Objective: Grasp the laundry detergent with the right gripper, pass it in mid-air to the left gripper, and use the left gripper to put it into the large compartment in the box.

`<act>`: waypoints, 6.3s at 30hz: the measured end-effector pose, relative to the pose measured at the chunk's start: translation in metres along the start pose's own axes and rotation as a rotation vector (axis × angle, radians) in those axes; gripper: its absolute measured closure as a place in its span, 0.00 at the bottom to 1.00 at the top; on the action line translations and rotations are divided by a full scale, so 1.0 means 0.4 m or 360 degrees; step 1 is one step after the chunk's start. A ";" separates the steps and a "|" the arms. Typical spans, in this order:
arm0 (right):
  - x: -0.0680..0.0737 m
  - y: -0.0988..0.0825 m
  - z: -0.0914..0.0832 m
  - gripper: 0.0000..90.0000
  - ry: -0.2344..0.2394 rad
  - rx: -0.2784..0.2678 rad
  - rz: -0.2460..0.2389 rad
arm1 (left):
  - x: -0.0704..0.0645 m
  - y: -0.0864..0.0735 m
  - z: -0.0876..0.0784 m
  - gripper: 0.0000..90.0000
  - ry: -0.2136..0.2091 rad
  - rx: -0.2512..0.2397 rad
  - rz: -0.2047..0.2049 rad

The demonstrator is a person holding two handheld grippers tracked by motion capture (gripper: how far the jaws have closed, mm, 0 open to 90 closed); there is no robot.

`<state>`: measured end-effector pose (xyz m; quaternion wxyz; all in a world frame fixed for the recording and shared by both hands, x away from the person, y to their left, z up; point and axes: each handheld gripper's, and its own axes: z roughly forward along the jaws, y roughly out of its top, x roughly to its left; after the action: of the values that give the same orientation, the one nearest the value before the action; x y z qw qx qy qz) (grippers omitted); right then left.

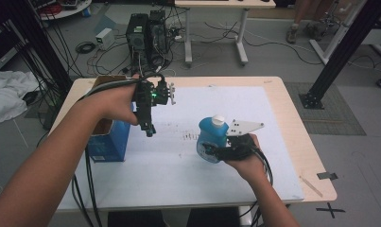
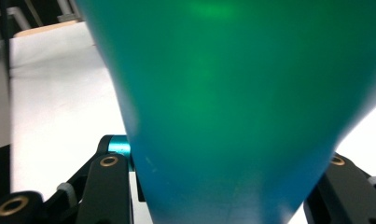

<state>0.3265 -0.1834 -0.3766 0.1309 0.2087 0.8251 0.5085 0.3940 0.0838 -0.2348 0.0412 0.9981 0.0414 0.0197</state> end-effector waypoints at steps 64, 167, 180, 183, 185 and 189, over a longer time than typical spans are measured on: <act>0.095 0.062 0.116 0.52 0.0468 0.0004 -0.0228 | -0.167 0.175 0.044 0.02 -0.0058 0.0005 0.0371; 0.087 0.084 0.080 0.26 0.0440 0.0004 -0.0171 | -0.157 0.172 0.013 0.43 0.0007 0.0079 0.0334; 0.067 0.123 0.056 0.16 0.0385 0.0092 -0.0225 | -0.144 0.155 -0.011 0.43 -0.0003 0.0077 0.0285; 0.063 0.132 0.053 0.15 0.0393 0.0140 -0.0238 | -0.139 0.144 -0.025 0.43 0.0005 0.0086 0.0261; 0.060 0.138 0.050 0.15 0.0400 0.0174 -0.0246 | -0.135 0.136 -0.032 0.43 0.0000 0.0084 0.0238; 0.050 0.150 0.041 0.14 0.0419 0.0284 -0.0261 | -0.121 0.119 -0.050 0.43 -0.0016 0.0085 0.0183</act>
<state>0.3287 -0.1375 -0.3304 0.0438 0.0832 0.8912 0.4438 0.3487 0.0342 -0.2126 0.0134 0.9997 -0.0158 0.0161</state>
